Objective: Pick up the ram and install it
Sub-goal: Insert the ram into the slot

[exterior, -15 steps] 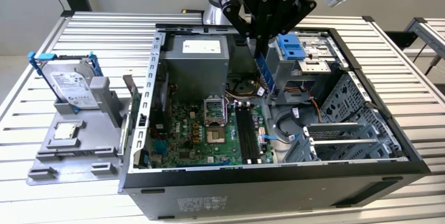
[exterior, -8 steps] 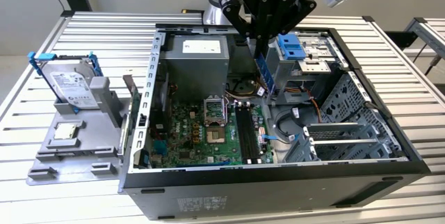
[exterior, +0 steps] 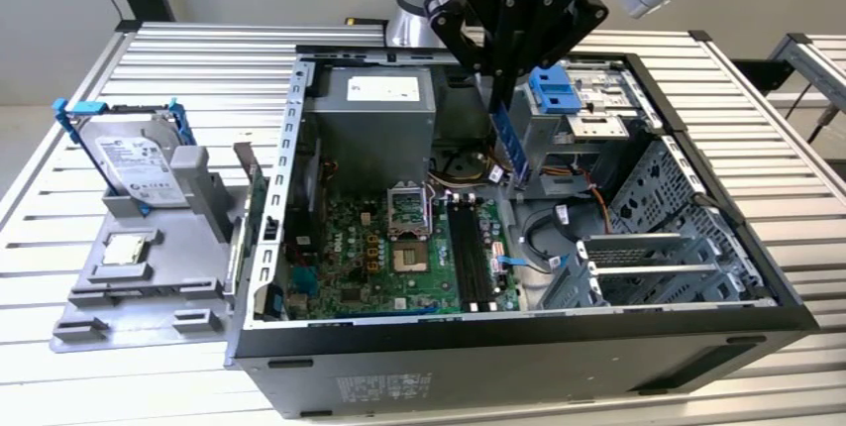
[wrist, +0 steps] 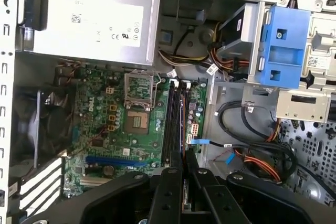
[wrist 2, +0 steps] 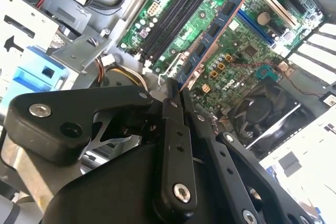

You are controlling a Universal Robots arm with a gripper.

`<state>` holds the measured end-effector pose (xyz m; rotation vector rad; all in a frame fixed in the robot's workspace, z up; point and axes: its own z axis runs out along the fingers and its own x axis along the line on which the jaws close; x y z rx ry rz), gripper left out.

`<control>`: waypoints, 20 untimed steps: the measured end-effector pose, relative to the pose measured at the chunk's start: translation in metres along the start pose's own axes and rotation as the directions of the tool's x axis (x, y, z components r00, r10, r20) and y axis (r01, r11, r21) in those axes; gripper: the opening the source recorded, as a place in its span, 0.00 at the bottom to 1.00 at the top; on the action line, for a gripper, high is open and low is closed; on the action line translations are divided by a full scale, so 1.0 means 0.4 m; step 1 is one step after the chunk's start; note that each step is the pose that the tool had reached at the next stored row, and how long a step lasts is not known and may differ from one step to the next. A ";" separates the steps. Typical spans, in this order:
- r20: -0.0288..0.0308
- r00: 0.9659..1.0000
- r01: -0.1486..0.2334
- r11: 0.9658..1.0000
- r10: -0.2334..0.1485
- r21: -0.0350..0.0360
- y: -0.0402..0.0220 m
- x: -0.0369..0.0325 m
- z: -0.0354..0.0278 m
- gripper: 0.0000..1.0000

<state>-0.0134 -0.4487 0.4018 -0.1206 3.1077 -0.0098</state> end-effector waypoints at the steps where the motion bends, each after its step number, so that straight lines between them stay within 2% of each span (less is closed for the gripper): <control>1: 0.000 1.000 -0.007 1.000 0.007 0.000 0.000 0.000 0.001 0.00; 5: 0.000 0.999 -0.039 0.999 0.039 0.001 0.000 -0.001 0.005 0.00; 12: 0.000 0.999 -0.041 0.999 0.041 0.001 0.000 -0.002 0.007 0.00; 16: 0.000 0.999 -0.045 0.999 0.045 0.001 -0.002 -0.016 0.014 0.00; 20: 0.000 0.999 -0.050 0.999 0.050 0.001 -0.004 -0.032 0.029 0.00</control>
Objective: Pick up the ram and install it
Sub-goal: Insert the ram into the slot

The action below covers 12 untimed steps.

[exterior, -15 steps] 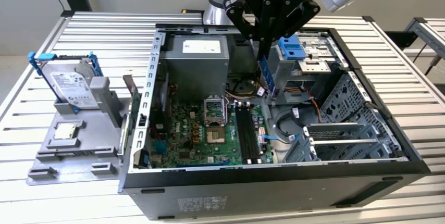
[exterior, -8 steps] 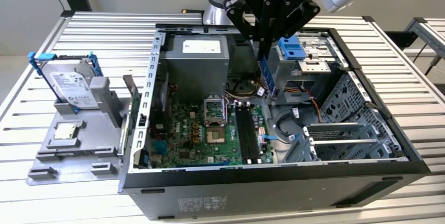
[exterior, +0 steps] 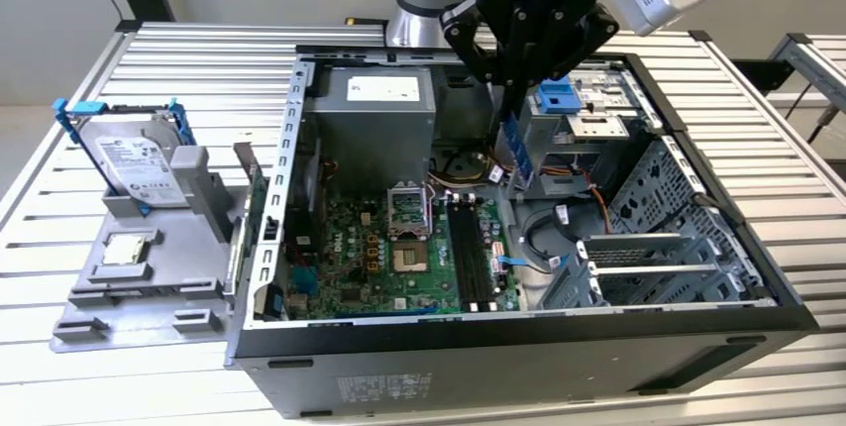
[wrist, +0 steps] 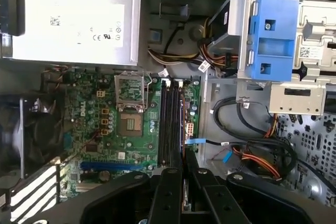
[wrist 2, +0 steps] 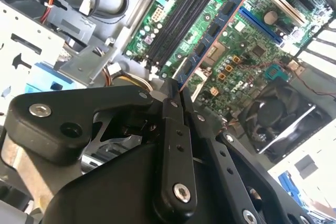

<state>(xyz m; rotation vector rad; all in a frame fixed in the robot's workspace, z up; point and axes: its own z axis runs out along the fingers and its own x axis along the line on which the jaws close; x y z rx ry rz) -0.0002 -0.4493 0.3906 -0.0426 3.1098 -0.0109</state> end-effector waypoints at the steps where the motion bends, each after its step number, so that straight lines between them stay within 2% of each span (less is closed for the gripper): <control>1: 0.000 1.000 -0.001 1.000 0.001 0.000 0.000 -0.004 0.004 0.00; 6: 0.000 1.000 -0.011 1.000 0.011 0.000 -0.002 -0.022 0.025 0.00; 12: 0.000 0.999 -0.035 0.999 0.035 0.001 -0.002 -0.033 0.044 0.00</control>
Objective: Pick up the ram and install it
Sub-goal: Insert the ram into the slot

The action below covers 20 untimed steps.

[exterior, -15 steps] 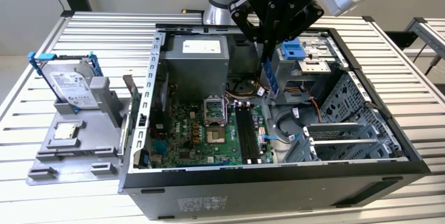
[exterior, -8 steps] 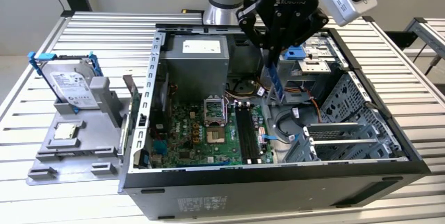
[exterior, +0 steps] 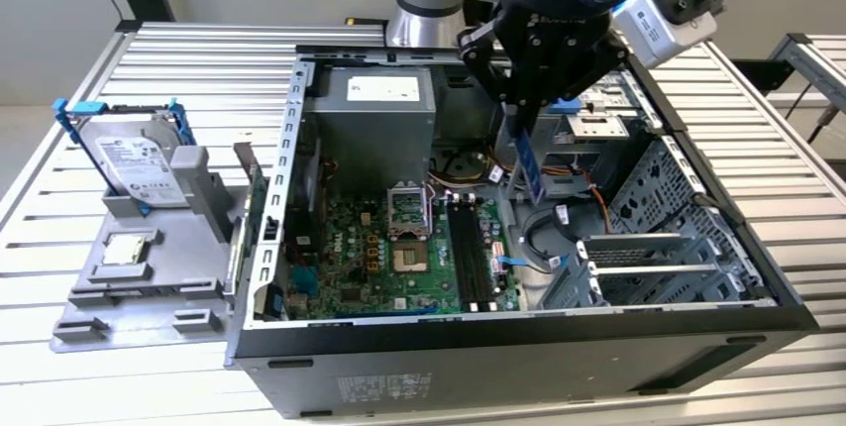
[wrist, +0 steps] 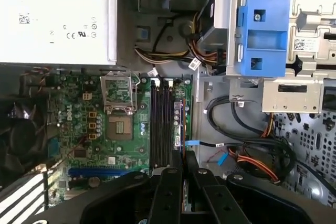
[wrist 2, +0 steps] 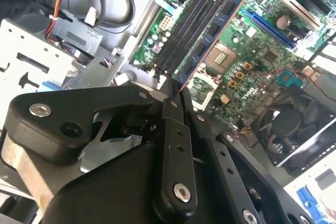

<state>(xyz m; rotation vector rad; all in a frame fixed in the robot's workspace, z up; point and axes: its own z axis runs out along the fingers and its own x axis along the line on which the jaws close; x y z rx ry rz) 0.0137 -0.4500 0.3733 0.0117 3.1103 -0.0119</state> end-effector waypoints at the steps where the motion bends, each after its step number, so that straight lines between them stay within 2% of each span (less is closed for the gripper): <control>1: 0.000 1.000 -0.004 1.000 0.004 0.000 0.000 -0.002 0.003 0.00; 4: 0.000 1.000 -0.011 1.000 0.011 0.000 0.000 -0.007 0.010 0.00; 11: 0.000 1.000 -0.011 1.000 0.011 0.000 0.000 -0.008 0.013 0.00; 20: 0.000 1.000 -0.011 1.000 0.011 0.000 0.000 -0.007 0.042 0.00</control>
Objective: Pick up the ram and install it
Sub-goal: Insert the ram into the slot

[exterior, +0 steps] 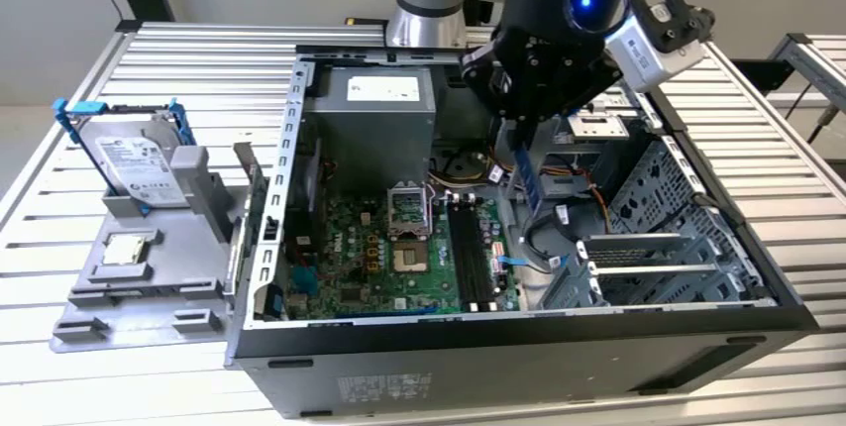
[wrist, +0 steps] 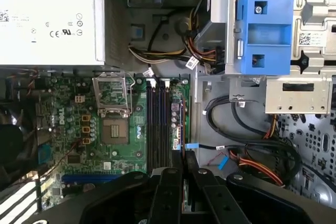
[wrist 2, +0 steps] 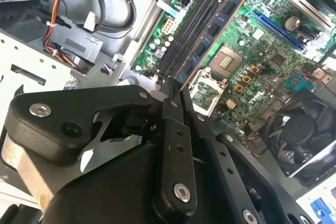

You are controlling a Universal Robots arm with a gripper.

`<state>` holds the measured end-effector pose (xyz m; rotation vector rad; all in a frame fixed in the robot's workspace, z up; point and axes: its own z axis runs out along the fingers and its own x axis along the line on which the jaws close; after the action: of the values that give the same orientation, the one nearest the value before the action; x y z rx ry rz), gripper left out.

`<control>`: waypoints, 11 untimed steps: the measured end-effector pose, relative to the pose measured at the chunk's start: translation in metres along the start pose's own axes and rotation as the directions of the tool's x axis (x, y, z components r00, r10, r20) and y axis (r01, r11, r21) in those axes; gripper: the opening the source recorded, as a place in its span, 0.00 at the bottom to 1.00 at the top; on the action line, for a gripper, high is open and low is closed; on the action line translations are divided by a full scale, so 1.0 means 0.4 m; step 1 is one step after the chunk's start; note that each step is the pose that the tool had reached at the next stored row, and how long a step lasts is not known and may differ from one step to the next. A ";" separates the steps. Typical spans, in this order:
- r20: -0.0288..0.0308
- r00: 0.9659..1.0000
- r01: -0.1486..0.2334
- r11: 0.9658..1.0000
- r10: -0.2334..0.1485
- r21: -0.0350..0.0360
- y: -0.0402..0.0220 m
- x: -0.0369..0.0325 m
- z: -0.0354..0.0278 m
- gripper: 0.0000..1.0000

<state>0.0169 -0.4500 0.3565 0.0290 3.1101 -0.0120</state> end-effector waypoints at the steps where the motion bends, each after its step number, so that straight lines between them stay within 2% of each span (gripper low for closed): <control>1: 0.000 1.000 0.000 1.000 0.000 0.000 0.000 0.000 0.003 0.00; 11: 0.000 1.000 0.000 1.000 0.000 0.000 0.000 0.000 0.011 0.00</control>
<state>0.0169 -0.4500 0.3519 0.0290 3.1102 -0.0121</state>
